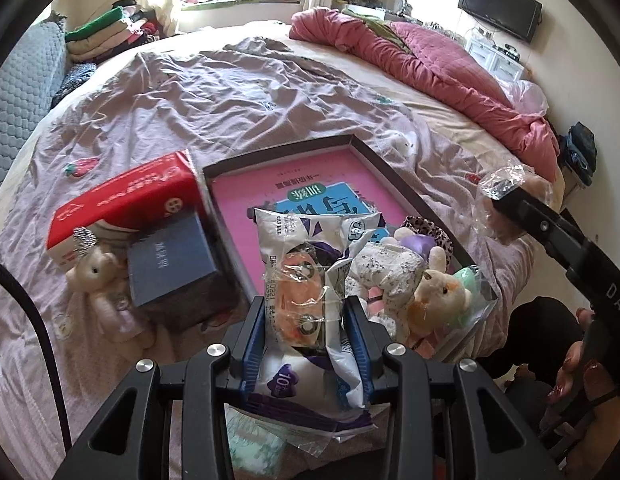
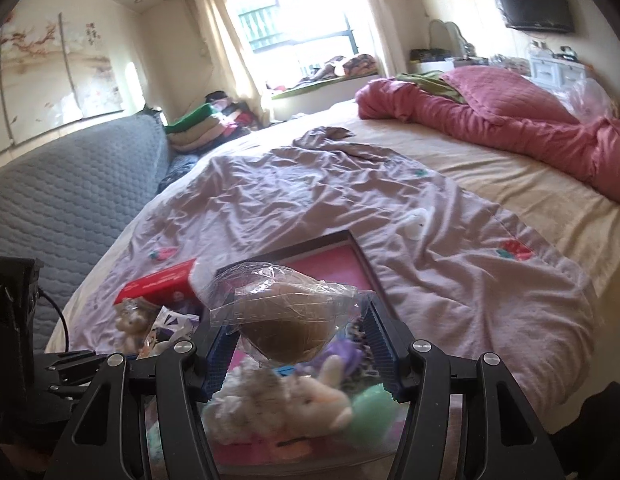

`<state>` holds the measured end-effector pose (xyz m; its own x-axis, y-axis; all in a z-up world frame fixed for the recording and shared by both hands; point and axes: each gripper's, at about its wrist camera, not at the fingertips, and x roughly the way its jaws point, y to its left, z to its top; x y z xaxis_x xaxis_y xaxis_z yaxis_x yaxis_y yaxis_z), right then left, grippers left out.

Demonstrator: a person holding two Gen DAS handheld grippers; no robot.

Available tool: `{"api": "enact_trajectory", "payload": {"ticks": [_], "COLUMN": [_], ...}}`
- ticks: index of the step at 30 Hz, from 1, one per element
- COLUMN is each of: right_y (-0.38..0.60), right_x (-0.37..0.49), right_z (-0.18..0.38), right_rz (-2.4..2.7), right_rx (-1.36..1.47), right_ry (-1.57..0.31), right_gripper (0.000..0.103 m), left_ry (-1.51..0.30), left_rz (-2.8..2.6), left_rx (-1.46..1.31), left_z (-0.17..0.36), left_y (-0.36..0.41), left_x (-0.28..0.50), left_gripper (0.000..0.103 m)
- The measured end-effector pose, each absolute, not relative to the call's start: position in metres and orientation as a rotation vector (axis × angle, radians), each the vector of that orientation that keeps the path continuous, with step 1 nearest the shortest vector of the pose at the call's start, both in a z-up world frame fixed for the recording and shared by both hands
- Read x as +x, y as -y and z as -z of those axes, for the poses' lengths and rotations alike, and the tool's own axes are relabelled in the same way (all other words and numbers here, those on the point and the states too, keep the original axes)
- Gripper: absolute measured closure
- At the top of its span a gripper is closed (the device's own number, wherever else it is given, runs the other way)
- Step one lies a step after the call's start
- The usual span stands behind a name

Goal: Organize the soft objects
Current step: 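Open the right tool to drop the bag while the left tool releases the wipes pack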

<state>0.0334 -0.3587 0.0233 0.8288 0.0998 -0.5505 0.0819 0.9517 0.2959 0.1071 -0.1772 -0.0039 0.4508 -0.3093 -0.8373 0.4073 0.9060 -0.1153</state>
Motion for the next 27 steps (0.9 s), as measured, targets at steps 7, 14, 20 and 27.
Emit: {"api": "enact_trajectory", "payload": {"ticks": [7, 14, 20, 27], "right_y": [0.377, 0.385, 0.389, 0.389], "right_x": [0.037, 0.047, 0.055, 0.070], "right_z": [-0.008, 0.006, 0.018, 0.033], "right_rz": [0.062, 0.098, 0.134, 0.170], "right_rx": [0.324, 0.340, 0.337, 0.319], "right_ry": [-0.595, -0.603, -0.618, -0.650], "right_gripper": [0.041, 0.041, 0.041, 0.041], "left_ry": [-1.042, -1.083, -1.102, -1.117], "left_rz": [0.432, 0.429, 0.435, 0.436], "left_rx": [0.119, 0.122, 0.123, 0.126], "left_z": [0.018, 0.034, 0.044, 0.052], "left_y": [0.188, 0.195, 0.200, 0.202], "left_x": [0.125, 0.140, 0.145, 0.148], "left_gripper": [0.064, 0.064, 0.064, 0.064]}}
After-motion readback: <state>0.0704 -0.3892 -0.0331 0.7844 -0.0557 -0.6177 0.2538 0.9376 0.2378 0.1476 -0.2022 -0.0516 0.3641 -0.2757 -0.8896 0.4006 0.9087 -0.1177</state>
